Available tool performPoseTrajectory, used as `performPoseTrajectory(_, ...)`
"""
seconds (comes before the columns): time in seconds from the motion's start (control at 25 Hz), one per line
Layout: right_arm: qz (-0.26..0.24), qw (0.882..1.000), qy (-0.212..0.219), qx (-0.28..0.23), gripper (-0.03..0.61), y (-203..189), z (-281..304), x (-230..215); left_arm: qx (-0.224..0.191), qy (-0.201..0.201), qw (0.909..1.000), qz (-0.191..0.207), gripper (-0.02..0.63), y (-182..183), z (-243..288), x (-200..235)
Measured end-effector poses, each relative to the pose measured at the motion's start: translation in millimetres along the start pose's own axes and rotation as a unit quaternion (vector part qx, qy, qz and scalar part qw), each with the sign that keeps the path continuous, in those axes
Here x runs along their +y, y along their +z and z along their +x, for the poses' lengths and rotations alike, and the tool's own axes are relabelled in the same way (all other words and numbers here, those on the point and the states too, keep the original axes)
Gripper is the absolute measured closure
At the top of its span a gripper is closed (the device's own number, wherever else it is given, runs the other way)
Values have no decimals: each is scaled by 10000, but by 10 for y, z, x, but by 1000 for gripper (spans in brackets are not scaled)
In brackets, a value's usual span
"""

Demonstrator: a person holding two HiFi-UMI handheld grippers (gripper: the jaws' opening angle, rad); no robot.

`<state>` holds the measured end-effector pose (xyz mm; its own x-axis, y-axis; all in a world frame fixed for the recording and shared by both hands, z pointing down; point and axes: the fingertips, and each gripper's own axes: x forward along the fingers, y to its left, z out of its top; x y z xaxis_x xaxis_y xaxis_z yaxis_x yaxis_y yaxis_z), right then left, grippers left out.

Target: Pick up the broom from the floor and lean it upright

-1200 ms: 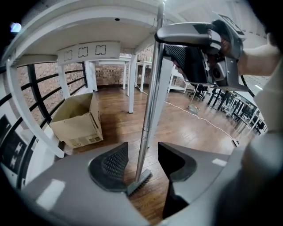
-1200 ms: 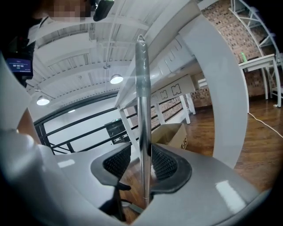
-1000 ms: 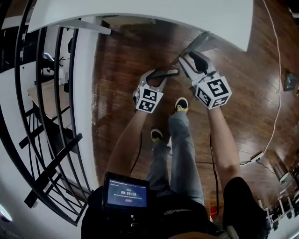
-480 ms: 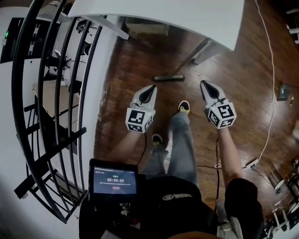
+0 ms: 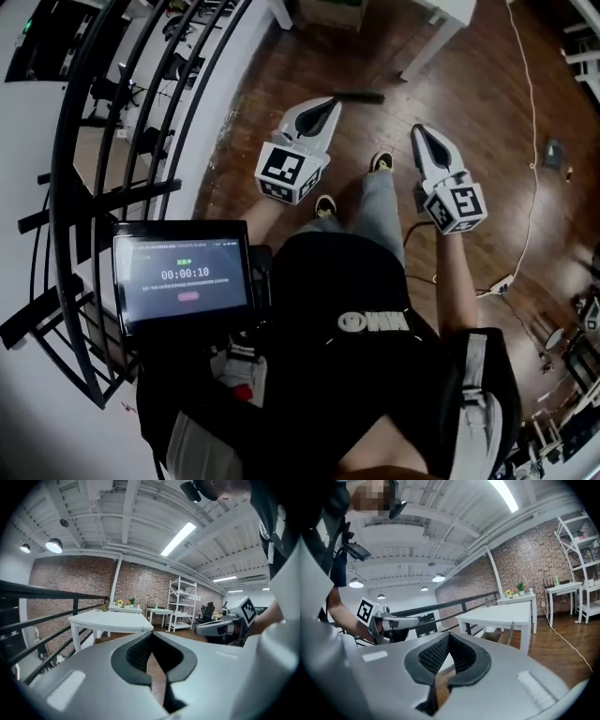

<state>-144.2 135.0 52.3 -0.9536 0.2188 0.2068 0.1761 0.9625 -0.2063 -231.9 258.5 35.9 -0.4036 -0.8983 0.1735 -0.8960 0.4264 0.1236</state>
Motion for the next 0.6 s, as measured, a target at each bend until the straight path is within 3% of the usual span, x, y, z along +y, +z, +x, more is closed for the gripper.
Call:
performPoseTrajectory(0.12,-179,9993,61,-319,575,333,-327,729,-84,-160,9997,171,598,220,-558,-260)
performPoseTrajectory(0.2,-178,9990,89,-391,575,372,-422,976,-141,-295,9993,166,597,301,-695,-383)
performPoseTrajectory(0.4,52,9994,152,-309,577,176,-404,1118,-311,-603,9976,155,595,392,-682,-649)
performPoseTrajectory(0.6,96,9983,169,-554,577,295,-400,1176,-371,-734,9965,161,595,495,-720,-819)
